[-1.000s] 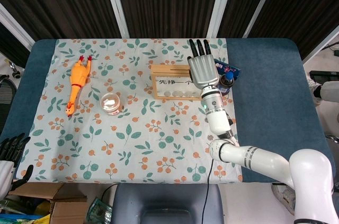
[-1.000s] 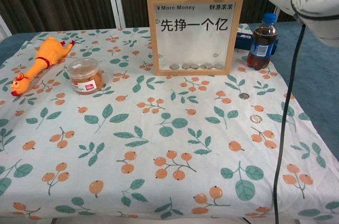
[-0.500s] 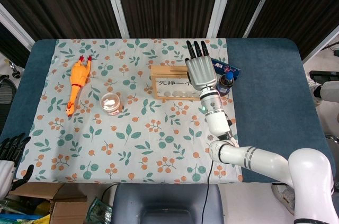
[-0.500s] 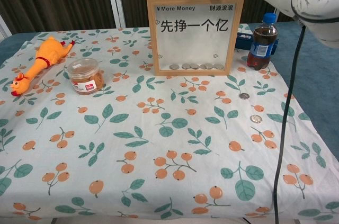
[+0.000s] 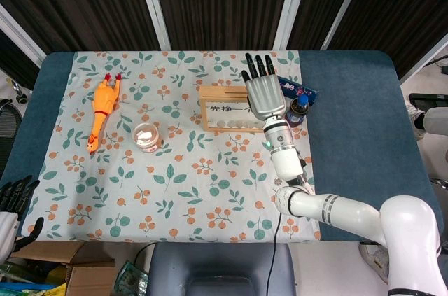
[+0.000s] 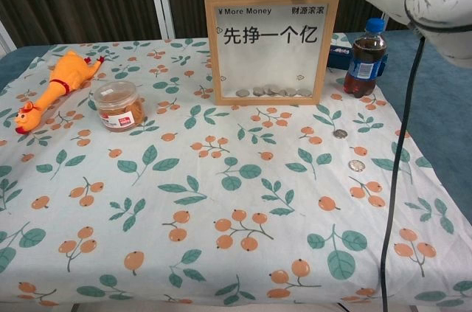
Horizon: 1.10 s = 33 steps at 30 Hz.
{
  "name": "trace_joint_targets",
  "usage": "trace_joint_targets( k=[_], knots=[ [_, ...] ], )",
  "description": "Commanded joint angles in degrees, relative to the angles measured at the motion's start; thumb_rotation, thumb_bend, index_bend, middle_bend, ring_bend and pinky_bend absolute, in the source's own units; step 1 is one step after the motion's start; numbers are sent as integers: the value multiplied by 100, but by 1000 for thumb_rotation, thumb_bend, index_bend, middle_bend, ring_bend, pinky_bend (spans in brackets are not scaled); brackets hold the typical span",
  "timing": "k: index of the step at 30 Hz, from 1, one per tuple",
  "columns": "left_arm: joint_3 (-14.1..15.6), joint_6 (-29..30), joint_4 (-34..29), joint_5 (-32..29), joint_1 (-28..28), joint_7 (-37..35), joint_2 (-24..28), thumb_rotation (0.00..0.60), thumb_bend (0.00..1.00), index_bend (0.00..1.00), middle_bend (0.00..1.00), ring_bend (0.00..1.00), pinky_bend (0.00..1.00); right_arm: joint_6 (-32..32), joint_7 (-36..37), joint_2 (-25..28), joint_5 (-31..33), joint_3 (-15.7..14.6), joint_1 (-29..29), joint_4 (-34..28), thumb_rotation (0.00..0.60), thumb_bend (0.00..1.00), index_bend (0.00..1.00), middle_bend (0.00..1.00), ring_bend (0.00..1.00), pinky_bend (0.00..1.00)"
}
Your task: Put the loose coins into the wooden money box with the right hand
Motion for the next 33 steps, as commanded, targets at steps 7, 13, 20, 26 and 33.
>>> trace_joint_targets(
  k=[7, 13, 20, 26, 33],
  knots=[
    [-2, 41, 7, 6, 17, -10, -2, 600, 439, 0, 0, 0, 0, 831, 949, 750, -1354, -460, -804, -1499, 600, 621, 364, 83, 0, 0],
    [-12, 33, -17, -24, 22, 42, -12, 600, 440, 0, 0, 0, 0, 1939, 2046, 1401, -2921, -1633, -2173, -2697, 600, 553, 409, 84, 0, 0],
    [-6, 44, -51, 5, 21, 133, -29, 600, 439, 0, 0, 0, 0, 2233, 2755, 1344, -3855, -2700, -3139, -2422, 600, 551, 461, 81, 0, 0],
    [12, 65, -43, 43, 26, 100, -19, 600, 438, 0, 0, 0, 0, 1876, 3244, 648, -4135, -3034, -3517, -1097, 600, 551, 530, 75, 0, 0],
    [-5, 143, -7, 20, 65, -7, 0, 600, 438, 0, 0, 0, 0, 1270, 3693, 33, -4054, -2945, -3667, -82, 600, 551, 560, 77, 0, 0]
  ],
)
